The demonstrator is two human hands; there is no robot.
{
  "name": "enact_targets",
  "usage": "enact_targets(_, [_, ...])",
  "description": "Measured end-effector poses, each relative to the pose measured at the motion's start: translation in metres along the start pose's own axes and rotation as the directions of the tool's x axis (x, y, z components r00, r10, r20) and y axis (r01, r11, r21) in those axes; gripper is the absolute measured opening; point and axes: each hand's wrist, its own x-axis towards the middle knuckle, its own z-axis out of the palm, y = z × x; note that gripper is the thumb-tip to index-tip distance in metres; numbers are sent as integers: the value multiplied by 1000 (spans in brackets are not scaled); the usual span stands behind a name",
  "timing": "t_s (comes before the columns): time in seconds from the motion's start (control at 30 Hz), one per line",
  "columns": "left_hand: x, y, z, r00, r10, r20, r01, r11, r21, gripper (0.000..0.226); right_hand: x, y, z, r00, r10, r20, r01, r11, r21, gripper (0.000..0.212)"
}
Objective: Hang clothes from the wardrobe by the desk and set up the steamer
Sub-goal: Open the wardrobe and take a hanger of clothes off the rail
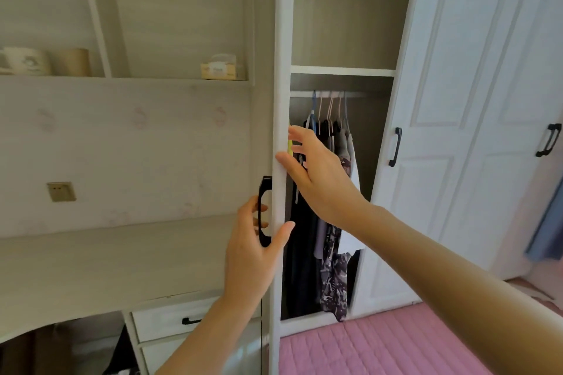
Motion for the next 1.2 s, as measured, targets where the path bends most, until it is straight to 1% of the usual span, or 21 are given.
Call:
enact_targets(0.23, [-6, 10, 4, 999, 7, -40, -5, 999, 41, 60, -1, 5, -3, 1000, -19, 12, 18, 998, 61, 57])
enact_targets(0.3, [-7, 13, 5, 997, 28, -67, -24, 998, 63, 63, -4, 9, -6, 999, -41, 35, 41, 999, 27, 55])
enact_targets(0.4, [-8, 21, 6, 989, 65, -131, -51, 993, 108, 68, -9, 20, -14, 996, -60, 61, 64, 996, -67, 55])
enact_targets(0.53, [-8, 29, 12, 971, 177, -160, -140, 966, 217, 67, -19, 37, -32, 994, -44, 99, 58, 987, -150, 53])
enact_targets(0.63, [-10, 34, 20, 950, 240, -198, -178, 941, 288, 65, -26, 52, -46, 991, -18, 133, 46, 976, -214, 51])
enact_targets(0.7, [-12, 40, 26, 922, 306, -236, -216, 915, 341, 64, -31, 65, -55, 988, 4, 154, 32, 972, -231, 51])
enact_targets(0.77, [-14, 47, 33, 881, 401, -252, -279, 870, 407, 60, -35, 78, -62, 985, 29, 168, 11, 972, -236, 52])
enact_targets(0.83, [-16, 54, 44, 839, 493, -230, -356, 817, 453, 54, -38, 91, -69, 985, 44, 170, -3, 972, -237, 52])
enact_targets(0.9, [-17, 59, 60, 824, 539, -173, -412, 781, 469, 48, -40, 105, -77, 985, 59, 161, -19, 970, -241, 51])
enact_targets(0.97, [-15, 60, 77, 847, 515, -134, -406, 787, 465, 45, -40, 119, -83, 984, 88, 155, -48, 968, -245, 48])
enact_targets(1.1, [6, 47, 110, 903, 414, -111, -335, 844, 418, 39, -35, 150, -88, 980, 146, 138, -112, 967, -229, 42])
enact_targets(1.2, [28, 31, 133, 939, 340, -59, -286, 864, 414, 34, -23, 172, -86, 975, 185, 127, -156, 966, -207, 38])
